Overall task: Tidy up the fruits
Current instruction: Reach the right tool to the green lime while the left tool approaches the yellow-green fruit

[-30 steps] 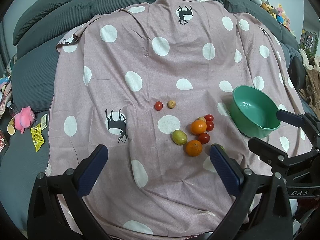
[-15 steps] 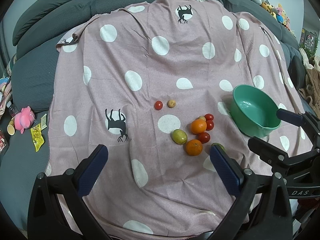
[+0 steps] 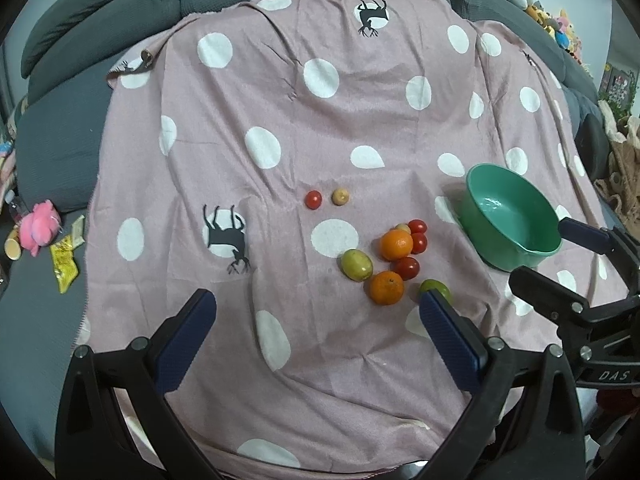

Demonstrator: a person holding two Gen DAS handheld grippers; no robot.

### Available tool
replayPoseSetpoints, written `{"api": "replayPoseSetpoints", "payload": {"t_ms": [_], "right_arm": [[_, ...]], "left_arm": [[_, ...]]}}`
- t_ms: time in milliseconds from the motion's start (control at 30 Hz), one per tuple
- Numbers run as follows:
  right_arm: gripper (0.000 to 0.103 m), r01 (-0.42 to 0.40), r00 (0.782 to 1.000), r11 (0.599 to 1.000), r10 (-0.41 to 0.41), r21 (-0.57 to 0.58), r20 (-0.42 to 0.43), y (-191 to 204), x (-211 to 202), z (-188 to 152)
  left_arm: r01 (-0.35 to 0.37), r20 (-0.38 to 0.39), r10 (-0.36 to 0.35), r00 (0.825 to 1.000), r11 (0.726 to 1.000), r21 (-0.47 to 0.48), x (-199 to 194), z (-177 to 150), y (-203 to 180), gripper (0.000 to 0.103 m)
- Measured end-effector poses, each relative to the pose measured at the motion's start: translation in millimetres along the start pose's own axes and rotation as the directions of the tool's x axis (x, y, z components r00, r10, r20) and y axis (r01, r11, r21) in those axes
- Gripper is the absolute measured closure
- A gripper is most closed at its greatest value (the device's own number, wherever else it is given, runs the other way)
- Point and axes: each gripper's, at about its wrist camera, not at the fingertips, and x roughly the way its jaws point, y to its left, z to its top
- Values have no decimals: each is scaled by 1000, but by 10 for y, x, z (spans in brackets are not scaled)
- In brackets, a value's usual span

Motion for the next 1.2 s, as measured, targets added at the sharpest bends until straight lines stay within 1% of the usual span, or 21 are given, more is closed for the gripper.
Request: {"api": "replayPoseSetpoints", "payload": {"t_ms": [100, 167, 333, 433, 533, 567, 667, 733, 833, 900, 1033, 1100, 1167, 1200], "right_arm": [[3, -7, 1000, 1000, 7, 14, -1, -59, 19, -54], [3, -18, 1000, 1000, 18, 23, -7, -97, 58, -108], [4, -67, 996, 996, 71, 53, -61, -195, 280, -326], [8, -106, 988, 990, 115, 89, -99, -264, 447, -467], [15, -136, 980, 983, 152, 125, -127, -328, 600, -579], [18, -143, 978, 981, 160, 132, -131, -342, 634, -595], [19, -157, 974, 976, 178, 149, -139, -391, 730, -626], [23, -162, 974, 975, 183, 151, -134, -420, 772, -621], [27, -163, 973, 976, 183, 141, -139, -457, 842, -621], [32, -169, 971, 977, 187, 130, -146, -463, 889, -623], [42, -168, 967, 980, 185, 109, -174, -447, 1027, -633], [47, -168, 964, 981, 184, 96, -192, -423, 1119, -637], [55, -168, 962, 982, 182, 83, -205, -395, 1190, -638], [56, -167, 961, 983, 179, 76, -211, -376, 1226, -638]], "left_arm": [[32, -10, -32, 999, 999, -8, 82, -55, 31, 1], [47, -30, -47, 998, 999, -5, 186, -131, 35, 1], [100, -101, -102, 990, 995, -22, 500, -325, 35, 1], [139, -147, -144, 978, 989, -43, 711, -421, 9, 2], [180, -180, -188, 966, 982, -59, 875, -446, -48, 2], [188, -181, -195, 964, 980, -59, 904, -438, -67, 2], [213, -177, -220, 959, 975, -56, 993, -383, -137, 3], [231, -178, -238, 955, 971, -57, 1065, -341, -174, 6], [235, -186, -239, 953, 971, -47, 1194, -274, -241, 8], [235, -185, -241, 953, 971, -52, 1269, -236, -232, 10], [217, -181, -231, 956, 972, -91, 1421, -96, -119, 13], [216, -183, -234, 955, 969, -117, 1486, -40, -74, 14], [204, -196, -228, 954, 970, -135, 1588, 23, -47, 19], [196, -202, -221, 954, 971, -136, 1627, 47, -52, 20]]}}
